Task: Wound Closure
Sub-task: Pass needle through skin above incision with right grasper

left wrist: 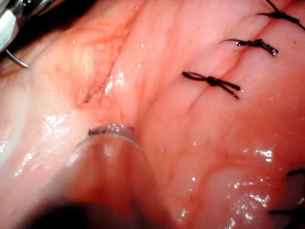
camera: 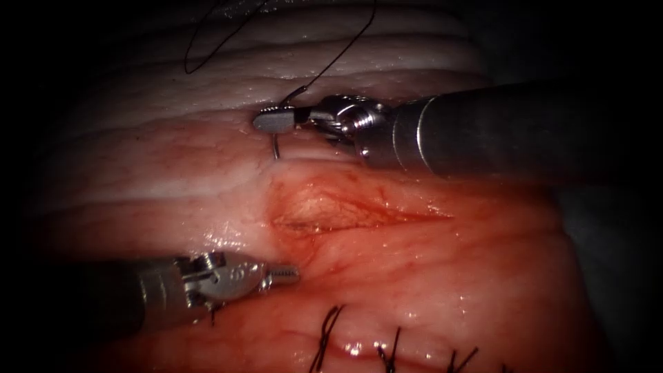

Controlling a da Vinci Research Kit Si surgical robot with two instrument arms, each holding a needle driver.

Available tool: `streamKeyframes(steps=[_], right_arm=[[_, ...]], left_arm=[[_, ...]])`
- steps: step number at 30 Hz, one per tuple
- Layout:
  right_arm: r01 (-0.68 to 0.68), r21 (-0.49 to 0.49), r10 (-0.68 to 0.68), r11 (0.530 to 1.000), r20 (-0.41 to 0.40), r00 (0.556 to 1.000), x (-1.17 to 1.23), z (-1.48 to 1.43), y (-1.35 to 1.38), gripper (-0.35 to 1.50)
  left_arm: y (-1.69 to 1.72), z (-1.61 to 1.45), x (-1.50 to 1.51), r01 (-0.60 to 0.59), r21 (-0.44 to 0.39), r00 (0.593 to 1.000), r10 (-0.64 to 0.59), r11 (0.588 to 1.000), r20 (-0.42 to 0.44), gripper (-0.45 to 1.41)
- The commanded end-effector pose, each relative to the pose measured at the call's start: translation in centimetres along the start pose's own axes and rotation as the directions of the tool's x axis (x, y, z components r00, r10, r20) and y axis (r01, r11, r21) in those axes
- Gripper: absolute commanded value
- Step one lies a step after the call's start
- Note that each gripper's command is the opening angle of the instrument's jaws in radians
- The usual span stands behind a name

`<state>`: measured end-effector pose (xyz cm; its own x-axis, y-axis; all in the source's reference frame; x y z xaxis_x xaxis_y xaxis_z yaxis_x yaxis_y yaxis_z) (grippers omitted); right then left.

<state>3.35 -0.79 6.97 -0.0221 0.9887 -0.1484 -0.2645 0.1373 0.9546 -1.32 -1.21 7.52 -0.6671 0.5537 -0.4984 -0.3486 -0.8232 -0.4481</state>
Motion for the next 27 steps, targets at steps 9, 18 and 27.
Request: streamKeyframes(steps=[9, 18, 27], right_arm=[[0.023, -0.214, -0.011, 0.977, 0.057, 0.998, -0.03, -0.09, 0.04, -0.35], [0.071, -0.271, -0.032, 0.96, 0.146, 0.989, -0.1, -0.1, -0.13, -0.35], [0.275, -0.357, -0.207, 0.893, 0.217, 0.954, -0.07, -0.11, -0.14, -0.35]], left_arm=[[-0.01, 0.03, 0.01, 0.0, -0.006, 1.0, 0.0, 1.0, 0.0, -0.2], [-0.01, 0.03, 0.01, 0.0, -0.006, 1.0, 0.0, 1.0, 0.0, -0.2], [-0.01, 0.03, 0.01, 0.0, -0.006, 1.0, 0.0, 1.0, 0.0, -0.2]])
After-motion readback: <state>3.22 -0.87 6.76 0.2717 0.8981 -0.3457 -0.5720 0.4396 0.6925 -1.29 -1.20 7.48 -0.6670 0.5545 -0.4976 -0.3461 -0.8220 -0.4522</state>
